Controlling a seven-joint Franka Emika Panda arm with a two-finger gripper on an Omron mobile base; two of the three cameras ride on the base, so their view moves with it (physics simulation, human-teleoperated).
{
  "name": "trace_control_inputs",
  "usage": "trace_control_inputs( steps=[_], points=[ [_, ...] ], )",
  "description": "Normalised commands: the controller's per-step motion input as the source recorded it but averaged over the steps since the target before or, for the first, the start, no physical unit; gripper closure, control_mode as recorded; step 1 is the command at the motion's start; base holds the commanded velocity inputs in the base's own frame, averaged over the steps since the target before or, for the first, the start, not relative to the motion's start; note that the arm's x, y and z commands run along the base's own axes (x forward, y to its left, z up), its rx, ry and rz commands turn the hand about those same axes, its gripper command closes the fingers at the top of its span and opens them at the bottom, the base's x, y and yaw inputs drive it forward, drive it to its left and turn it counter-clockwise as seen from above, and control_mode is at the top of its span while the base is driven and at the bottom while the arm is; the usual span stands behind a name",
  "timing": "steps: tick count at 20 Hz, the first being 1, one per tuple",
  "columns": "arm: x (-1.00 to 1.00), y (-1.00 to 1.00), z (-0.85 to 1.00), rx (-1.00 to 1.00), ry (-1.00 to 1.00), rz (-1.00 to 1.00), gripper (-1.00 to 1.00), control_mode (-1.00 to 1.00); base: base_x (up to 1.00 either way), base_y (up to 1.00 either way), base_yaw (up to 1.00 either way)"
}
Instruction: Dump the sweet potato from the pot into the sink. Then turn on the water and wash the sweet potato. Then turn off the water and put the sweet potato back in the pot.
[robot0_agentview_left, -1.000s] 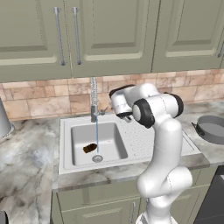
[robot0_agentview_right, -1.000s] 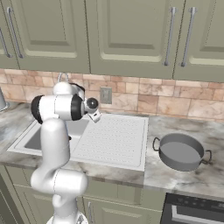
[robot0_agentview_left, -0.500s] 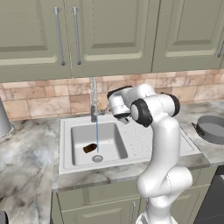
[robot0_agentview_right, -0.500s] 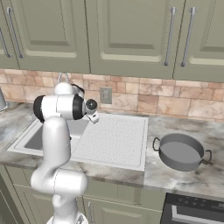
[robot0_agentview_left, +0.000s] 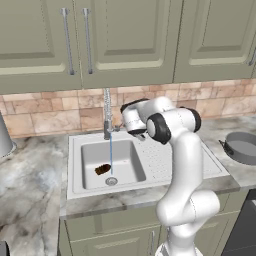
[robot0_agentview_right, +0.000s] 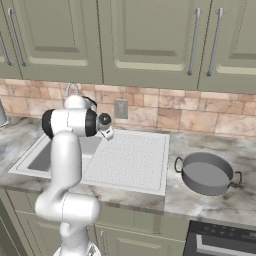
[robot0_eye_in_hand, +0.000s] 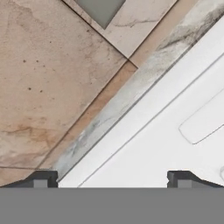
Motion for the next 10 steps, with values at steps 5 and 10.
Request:
trace_control_inputs(
  steps=[5,10],
  points=[
    [0.29,0.08,-0.12,0.0,0.0,0.0,-1.0,-1.0,0.0,0.0,0.0],
    [0.31,0.07,-0.16,0.0,0.0,0.0,-1.0,-1.0,0.0,0.0,0.0]
  ],
)
